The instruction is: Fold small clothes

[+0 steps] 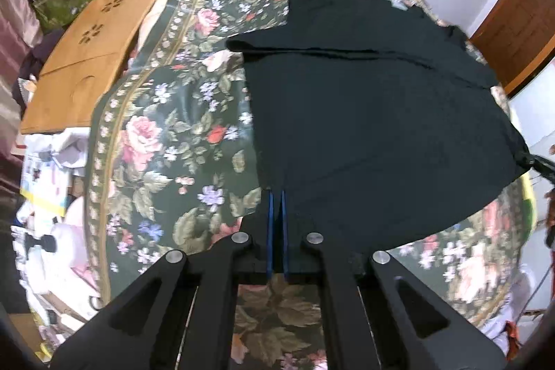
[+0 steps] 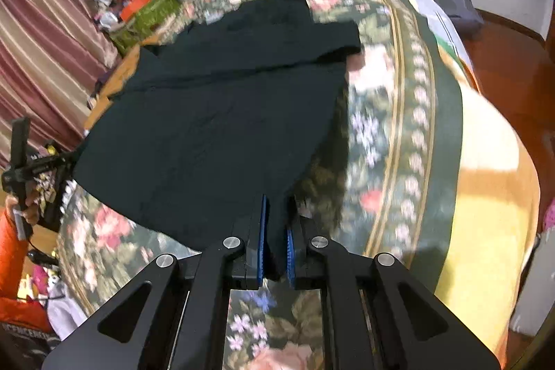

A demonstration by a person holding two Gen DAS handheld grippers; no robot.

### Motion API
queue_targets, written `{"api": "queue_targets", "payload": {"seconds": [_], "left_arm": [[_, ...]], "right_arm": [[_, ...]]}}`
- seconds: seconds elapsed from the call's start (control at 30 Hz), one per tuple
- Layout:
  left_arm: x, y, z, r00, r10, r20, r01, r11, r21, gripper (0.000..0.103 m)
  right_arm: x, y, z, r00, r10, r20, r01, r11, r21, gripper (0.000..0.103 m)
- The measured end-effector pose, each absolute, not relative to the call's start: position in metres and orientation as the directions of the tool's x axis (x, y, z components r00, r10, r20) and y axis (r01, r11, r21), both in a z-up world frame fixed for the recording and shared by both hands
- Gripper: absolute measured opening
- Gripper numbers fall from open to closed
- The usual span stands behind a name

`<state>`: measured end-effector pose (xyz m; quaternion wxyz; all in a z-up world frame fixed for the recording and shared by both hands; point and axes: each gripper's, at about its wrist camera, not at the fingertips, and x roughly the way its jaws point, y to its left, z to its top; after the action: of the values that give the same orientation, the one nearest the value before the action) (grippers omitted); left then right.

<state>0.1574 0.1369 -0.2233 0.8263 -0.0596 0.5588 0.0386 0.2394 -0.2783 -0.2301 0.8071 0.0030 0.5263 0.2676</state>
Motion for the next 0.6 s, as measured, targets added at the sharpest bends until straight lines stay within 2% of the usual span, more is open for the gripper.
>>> {"api": "queue_targets", "payload": {"seconds": [0.13,0.3,0.33,0.37,0.4,0.47,0.53,0.6], "left_arm": [[0.164,0.14,-0.215,0.39,0.074,-0.918,-0.132,0.991,0.023,0.005],[0.186,0.153,-0.2,0.454,0.165,-0.876,-0.166,0.981,0.099,0.01],[0.192,0.154,-0.199,0.46,0.177,-0.87,-0.164,0.98,0.113,0.018],[0.2,0.156,-0.2,0.467,0.193,-0.863,-0.161,0.978,0.131,0.029],[0.207,0.157,-0.203,0.474,0.212,-0.855,-0.16,0.975,0.153,0.035],[0.218,0.157,-0.21,0.48,0.236,-0.845,-0.15,0.971,0.185,0.056],[0.23,0.155,-0.221,0.477,0.246,-0.844,-0.127,0.969,0.211,0.063],[0.242,0.153,-0.233,0.46,0.237,-0.856,-0.095,0.971,0.218,0.065]], "right_arm": [[0.247,-0.28,-0.222,0.328,0.416,-0.848,-0.423,0.868,0.262,0.011],[0.263,-0.285,-0.208,0.408,0.425,-0.808,-0.4,0.879,0.261,0.036],[0.271,-0.283,-0.206,0.424,0.417,-0.804,-0.401,0.882,0.247,0.039],[0.276,-0.28,-0.206,0.432,0.411,-0.803,-0.401,0.885,0.237,0.045],[0.281,-0.277,-0.206,0.438,0.405,-0.803,-0.4,0.887,0.229,0.051],[0.296,-0.271,-0.209,0.452,0.382,-0.806,-0.394,0.896,0.203,0.059],[0.305,-0.264,-0.213,0.453,0.358,-0.816,-0.401,0.9,0.172,0.06],[0.314,-0.258,-0.217,0.453,0.337,-0.826,-0.403,0.903,0.147,0.06]]}}
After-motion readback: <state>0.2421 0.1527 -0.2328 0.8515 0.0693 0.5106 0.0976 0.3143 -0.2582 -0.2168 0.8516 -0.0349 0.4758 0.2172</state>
